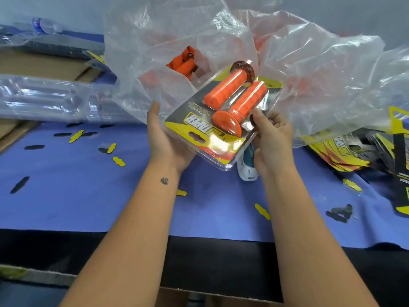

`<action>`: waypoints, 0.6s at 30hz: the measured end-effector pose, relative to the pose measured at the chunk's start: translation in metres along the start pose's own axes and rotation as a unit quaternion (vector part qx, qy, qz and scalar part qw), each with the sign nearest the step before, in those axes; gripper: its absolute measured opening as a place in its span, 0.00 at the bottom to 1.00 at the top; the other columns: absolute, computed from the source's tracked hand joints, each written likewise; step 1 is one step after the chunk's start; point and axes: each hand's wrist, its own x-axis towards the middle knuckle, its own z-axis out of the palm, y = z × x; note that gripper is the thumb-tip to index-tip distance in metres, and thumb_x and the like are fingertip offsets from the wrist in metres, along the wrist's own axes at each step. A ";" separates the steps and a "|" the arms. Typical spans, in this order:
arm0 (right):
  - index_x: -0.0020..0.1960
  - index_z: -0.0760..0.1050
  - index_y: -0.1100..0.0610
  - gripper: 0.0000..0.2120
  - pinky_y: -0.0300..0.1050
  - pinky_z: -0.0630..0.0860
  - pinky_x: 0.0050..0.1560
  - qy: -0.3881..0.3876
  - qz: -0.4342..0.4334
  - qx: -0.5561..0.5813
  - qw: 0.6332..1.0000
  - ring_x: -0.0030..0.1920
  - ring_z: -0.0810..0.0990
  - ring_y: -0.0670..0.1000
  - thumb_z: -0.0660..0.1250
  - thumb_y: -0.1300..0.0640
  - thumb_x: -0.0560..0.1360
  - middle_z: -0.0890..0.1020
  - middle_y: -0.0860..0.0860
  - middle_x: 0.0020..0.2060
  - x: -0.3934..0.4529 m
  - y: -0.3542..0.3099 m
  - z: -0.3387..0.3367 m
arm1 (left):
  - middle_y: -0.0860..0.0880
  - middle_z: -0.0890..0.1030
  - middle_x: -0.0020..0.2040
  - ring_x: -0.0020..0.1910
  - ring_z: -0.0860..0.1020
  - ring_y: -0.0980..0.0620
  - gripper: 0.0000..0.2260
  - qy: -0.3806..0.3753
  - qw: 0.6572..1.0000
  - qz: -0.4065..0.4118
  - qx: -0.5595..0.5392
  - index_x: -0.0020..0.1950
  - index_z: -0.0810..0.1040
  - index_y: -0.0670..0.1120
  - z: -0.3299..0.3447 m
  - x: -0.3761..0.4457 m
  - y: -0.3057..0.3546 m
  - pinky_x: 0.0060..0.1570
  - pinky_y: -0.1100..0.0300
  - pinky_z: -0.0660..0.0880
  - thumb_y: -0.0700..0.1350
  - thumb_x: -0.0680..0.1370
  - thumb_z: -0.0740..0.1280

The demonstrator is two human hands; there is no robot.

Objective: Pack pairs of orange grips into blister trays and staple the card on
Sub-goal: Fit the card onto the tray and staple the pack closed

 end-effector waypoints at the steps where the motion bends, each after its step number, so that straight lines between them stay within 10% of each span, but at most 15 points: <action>1: 0.42 0.70 0.59 0.09 0.40 0.77 0.34 -0.002 -0.004 0.010 1.000 0.30 0.77 0.46 0.64 0.67 0.79 0.76 0.51 0.29 0.000 0.000 0.000 | 0.35 0.68 0.72 0.70 0.69 0.35 0.41 -0.016 1.000 0.012 0.008 0.75 0.65 0.39 0.002 0.001 0.000 0.70 0.38 0.63 0.67 0.72 0.58; 5: 0.44 0.70 0.59 0.07 0.43 0.80 0.38 -0.011 -0.004 0.036 0.999 0.32 0.78 0.47 0.64 0.67 0.79 0.75 0.53 0.31 -0.002 0.001 0.005 | 0.37 0.73 0.68 0.63 0.74 0.38 0.30 -0.071 0.995 0.018 0.071 0.72 0.69 0.40 0.008 -0.001 -0.002 0.69 0.37 0.63 0.59 0.77 0.62; 9: 0.39 0.66 0.57 0.13 0.42 0.76 0.38 0.001 -0.009 -0.021 1.000 0.33 0.72 0.50 0.66 0.67 0.78 0.68 0.52 0.29 -0.002 0.001 0.003 | 0.44 0.84 0.49 0.51 0.82 0.43 0.09 0.054 0.967 -0.055 0.243 0.53 0.80 0.46 0.007 -0.002 -0.004 0.54 0.43 0.79 0.39 0.75 0.68; 18: 0.34 0.74 0.55 0.12 0.39 0.71 0.35 -0.061 0.031 -0.209 0.976 0.32 0.74 0.48 0.72 0.59 0.75 0.76 0.52 0.32 -0.003 0.005 -0.001 | 0.46 0.84 0.39 0.34 0.83 0.53 0.05 0.239 0.968 0.059 0.042 0.49 0.79 0.43 0.001 0.013 0.002 0.35 0.57 0.82 0.34 0.78 0.66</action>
